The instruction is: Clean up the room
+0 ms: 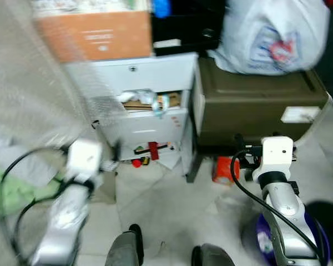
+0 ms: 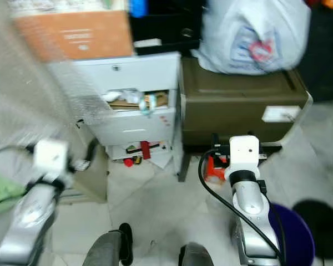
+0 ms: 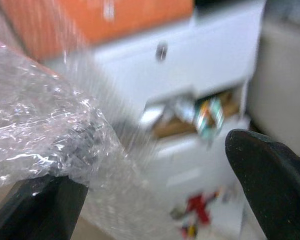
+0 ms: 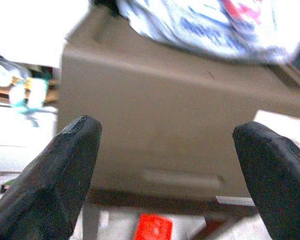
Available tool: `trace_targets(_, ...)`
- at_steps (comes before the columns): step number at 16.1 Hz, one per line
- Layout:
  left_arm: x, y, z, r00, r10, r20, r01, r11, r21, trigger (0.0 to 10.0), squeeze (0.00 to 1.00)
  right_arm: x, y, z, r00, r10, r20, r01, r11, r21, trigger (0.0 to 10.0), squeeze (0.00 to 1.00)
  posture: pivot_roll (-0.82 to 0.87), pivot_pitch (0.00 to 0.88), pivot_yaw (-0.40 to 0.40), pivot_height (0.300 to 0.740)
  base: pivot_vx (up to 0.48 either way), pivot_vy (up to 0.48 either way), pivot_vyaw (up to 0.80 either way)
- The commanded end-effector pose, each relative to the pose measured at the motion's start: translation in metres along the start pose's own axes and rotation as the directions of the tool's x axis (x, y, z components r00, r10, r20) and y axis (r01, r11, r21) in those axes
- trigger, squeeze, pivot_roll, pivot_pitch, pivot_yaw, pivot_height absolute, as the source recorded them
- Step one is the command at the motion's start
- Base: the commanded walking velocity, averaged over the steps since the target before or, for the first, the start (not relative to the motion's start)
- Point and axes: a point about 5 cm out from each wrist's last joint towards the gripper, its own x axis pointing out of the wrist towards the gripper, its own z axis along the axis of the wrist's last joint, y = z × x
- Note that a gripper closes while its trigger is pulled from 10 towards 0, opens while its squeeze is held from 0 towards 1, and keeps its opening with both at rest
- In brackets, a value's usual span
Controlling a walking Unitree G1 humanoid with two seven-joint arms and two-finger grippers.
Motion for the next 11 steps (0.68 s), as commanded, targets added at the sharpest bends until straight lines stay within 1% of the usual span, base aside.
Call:
trace_targets(1,0.0,-0.007,-0.001,0.999,-0.032,0.007,0.032,0.999,-0.004,10.0,0.0,0.004,0.003,0.004,1.0,0.005,0.019,-0.005,1.0,0.007,10.0,0.0,-0.1,0.117,0.018,0.74,0.0,0.0,0.8)
trace_targets(2,0.004,-0.011,-0.002,0.999,-0.045,0.01,0.045,0.999,-0.023,10.0,0.0,0.007,0.002,0.006,1.0,0.003,0.025,-0.003,1.0,0.008,10.0,0.0,-0.11,0.108,0.019,0.74,0.0,0.0,0.8)
trace_targets(5,0.016,-0.017,0.0,0.997,-0.058,0.043,0.06,0.997,-0.046,10.0,0.0,0.016,-0.001,0.012,0.999,-0.01,0.049,0.01,1.0,0.004,10.0,0.0,-0.12,0.098,0.02,0.74,0.0,0.0,0.8)
trace_targets(6,0.018,-0.019,-0.001,0.996,-0.071,0.047,0.074,0.996,-0.047,10.0,0.0,0.017,0.0,0.013,0.999,-0.01,0.053,0.01,1.0,0.007,10.0,0.0,-0.12,0.094,0.022,0.74,0.0,0.0,0.8)
trace_targets(7,0.018,-0.019,-0.005,0.997,-0.076,0.025,0.076,0.997,-0.019,10.0,0.0,0.018,0.001,0.013,0.999,-0.006,0.052,0.006,1.0,0.009,10.0,0.0,-0.12,0.092,0.022,0.74,0.0,0.0,0.46)
trace_targets(8,0.017,-0.014,-0.014,0.997,-0.065,-0.032,0.065,0.998,-0.006,10.0,0.0,0.018,0.003,0.01,0.999,0.004,0.037,-0.005,1.0,0.03,10.0,0.0,-0.12,0.092,0.024,0.74,0.0,0.0,0.0)
trace_targets(9,0.015,-0.01,-0.022,0.995,-0.051,-0.082,0.053,0.998,0.027,10.0,0.0,0.017,0.005,0.007,1.0,0.013,0.019,-0.014,0.999,0.039,10.0,0.0,-0.12,0.092,0.024,0.74,0.0,0.0,0.0)
trace_targets(10,0.007,0.001,-0.038,0.985,-0.011,-0.171,0.022,0.998,0.063,10.0,0.0,0.015,0.006,0.0,0.999,0.027,-0.02,-0.027,0.999,0.034,10.0,0.0,-0.11,0.098,0.026,0.74,0.0,0.0,0.0)
trace_targets(11,0.001,0.008,-0.046,0.976,0.014,-0.215,0.006,0.996,0.09,10.0,0.0,0.012,0.005,-0.005,0.999,0.023,-0.046,-0.021,0.999,0.041,10.0,0.0,-0.11,0.1,0.026,0.74,0.0,0.0,0.0)
